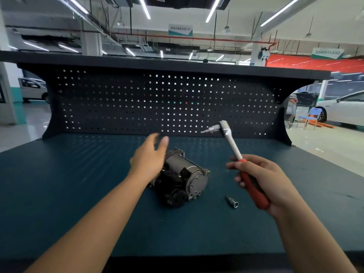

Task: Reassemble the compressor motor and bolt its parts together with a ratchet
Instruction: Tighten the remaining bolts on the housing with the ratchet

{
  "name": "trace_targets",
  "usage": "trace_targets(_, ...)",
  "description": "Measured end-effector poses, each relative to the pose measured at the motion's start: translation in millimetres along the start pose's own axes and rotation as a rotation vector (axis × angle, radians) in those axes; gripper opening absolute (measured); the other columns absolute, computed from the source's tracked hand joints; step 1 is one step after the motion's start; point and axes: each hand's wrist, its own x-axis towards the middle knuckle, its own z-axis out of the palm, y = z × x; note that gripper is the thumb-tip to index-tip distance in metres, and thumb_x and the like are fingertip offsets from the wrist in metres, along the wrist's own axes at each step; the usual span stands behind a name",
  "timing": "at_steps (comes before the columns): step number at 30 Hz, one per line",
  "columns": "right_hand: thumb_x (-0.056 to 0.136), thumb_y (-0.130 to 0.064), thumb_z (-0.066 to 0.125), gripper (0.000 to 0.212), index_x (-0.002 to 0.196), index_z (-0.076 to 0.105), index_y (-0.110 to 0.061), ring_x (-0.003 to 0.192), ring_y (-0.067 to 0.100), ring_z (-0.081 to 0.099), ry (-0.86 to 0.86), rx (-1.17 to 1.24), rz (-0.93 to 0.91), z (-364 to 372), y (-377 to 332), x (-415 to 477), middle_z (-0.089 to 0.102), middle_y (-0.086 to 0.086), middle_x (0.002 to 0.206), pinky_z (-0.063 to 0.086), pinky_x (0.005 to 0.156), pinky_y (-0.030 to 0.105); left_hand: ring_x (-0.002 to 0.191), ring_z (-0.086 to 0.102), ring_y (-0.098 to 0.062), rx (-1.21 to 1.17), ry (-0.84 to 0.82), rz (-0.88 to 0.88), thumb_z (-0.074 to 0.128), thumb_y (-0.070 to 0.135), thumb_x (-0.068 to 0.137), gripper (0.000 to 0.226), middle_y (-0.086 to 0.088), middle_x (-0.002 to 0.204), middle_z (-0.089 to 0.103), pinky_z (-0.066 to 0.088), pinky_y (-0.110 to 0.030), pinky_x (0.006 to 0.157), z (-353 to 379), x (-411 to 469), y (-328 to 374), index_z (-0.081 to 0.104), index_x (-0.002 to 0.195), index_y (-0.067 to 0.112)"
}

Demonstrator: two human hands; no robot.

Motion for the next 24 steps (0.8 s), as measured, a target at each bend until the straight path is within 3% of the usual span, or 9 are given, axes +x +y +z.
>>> trace_targets(3, 0.088, 0.001, 0.056, 0.008, 0.091, 0.063, 0.000, 0.046, 0.009, 0.059, 0.106, 0.079, 0.101, -30, 18, 20, 0.066, 0.007, 0.072, 0.047, 0.043, 0.016, 0.119, 0.049, -0.021, -0.285, 0.007, -0.319, 0.039, 0.051, 0.096, 0.049, 0.001, 0.136, 0.048, 0.035, -0.032, 0.092, 1, -17, -48, 0.044, 0.134, 0.020)
trace_targets(5, 0.088, 0.001, 0.057, 0.006, 0.088, 0.063, 0.002, 0.048, 0.011, 0.062, 0.164, 0.113, 0.177, -45, 35, 33, 0.064, 0.008, 0.071, 0.050, 0.044, 0.016, 0.115, 0.049, -0.018, -0.286, -0.046, -0.378, 0.044, 0.060, 0.089, 0.053, 0.002, 0.131, 0.050, 0.034, -0.031, 0.089, 8, -31, -72, 0.047, 0.127, 0.023)
trace_targets(8, 0.086, 0.001, 0.060, 0.008, 0.080, 0.064, 0.004, 0.051, 0.018, 0.062, 0.248, 0.012, 0.266, -64, 63, 52, 0.065, 0.011, 0.062, 0.052, 0.047, 0.022, 0.108, 0.047, -0.011, -0.263, -0.161, -0.338, 0.060, 0.067, 0.071, 0.072, 0.008, 0.124, 0.053, 0.035, -0.029, 0.090, 22, -44, -84, 0.043, 0.129, 0.028)
trace_targets(11, 0.082, -0.004, 0.067, 0.012, 0.077, 0.066, 0.007, 0.061, 0.026, 0.049, 0.267, -0.266, 0.294, -75, 84, 63, 0.057, 0.017, 0.066, 0.041, 0.055, 0.029, 0.123, 0.047, -0.018, -0.166, -0.223, -0.268, 0.081, 0.056, 0.060, 0.101, 0.008, 0.134, 0.051, 0.034, -0.036, 0.107, 39, -44, -84, 0.026, 0.143, 0.033)
trace_targets(14, 0.077, -0.004, 0.072, 0.008, 0.071, 0.072, 0.001, 0.058, 0.026, 0.051, 0.288, -0.374, 0.308, -77, 93, 70, 0.060, 0.017, 0.061, 0.043, 0.056, 0.031, 0.131, 0.042, -0.021, -0.062, -0.202, -0.247, 0.075, 0.065, 0.051, 0.119, 0.010, 0.143, 0.042, 0.026, -0.042, 0.112, 54, -41, -78, 0.006, 0.145, 0.039)
trace_targets(17, 0.074, -0.005, 0.073, 0.010, 0.064, 0.072, -0.003, 0.054, 0.025, 0.053, 0.329, -0.431, 0.289, -71, 99, 76, 0.061, 0.013, 0.055, 0.044, 0.052, 0.028, 0.134, 0.037, -0.023, 0.148, -0.176, -0.238, 0.069, 0.071, 0.060, 0.116, 0.009, 0.151, 0.029, 0.021, -0.046, 0.106, 65, -37, -76, -0.007, 0.143, 0.042)
trace_targets(20, 0.075, -0.008, 0.073, 0.009, 0.072, 0.069, -0.001, 0.040, 0.019, 0.050, 0.340, -0.560, 0.244, -61, 106, 83, 0.061, 0.004, 0.051, 0.040, 0.041, 0.019, 0.134, 0.037, -0.024, 0.180, -0.134, -0.249, 0.066, 0.071, 0.064, 0.111, 0.006, 0.151, 0.032, 0.021, -0.046, 0.105, 68, -32, -76, -0.003, 0.144, 0.040)
trace_targets(24, 0.077, -0.012, 0.075, 0.011, 0.076, 0.067, -0.020, 0.039, 0.002, 0.054, 0.345, -0.646, 0.191, -56, 110, 84, 0.065, -0.008, 0.057, 0.033, 0.031, 0.012, 0.132, 0.039, -0.023, 0.173, -0.115, -0.207, 0.066, 0.069, 0.065, 0.108, 0.006, 0.147, 0.037, 0.023, -0.043, 0.107, 66, -32, -78, 0.001, 0.145, 0.038)
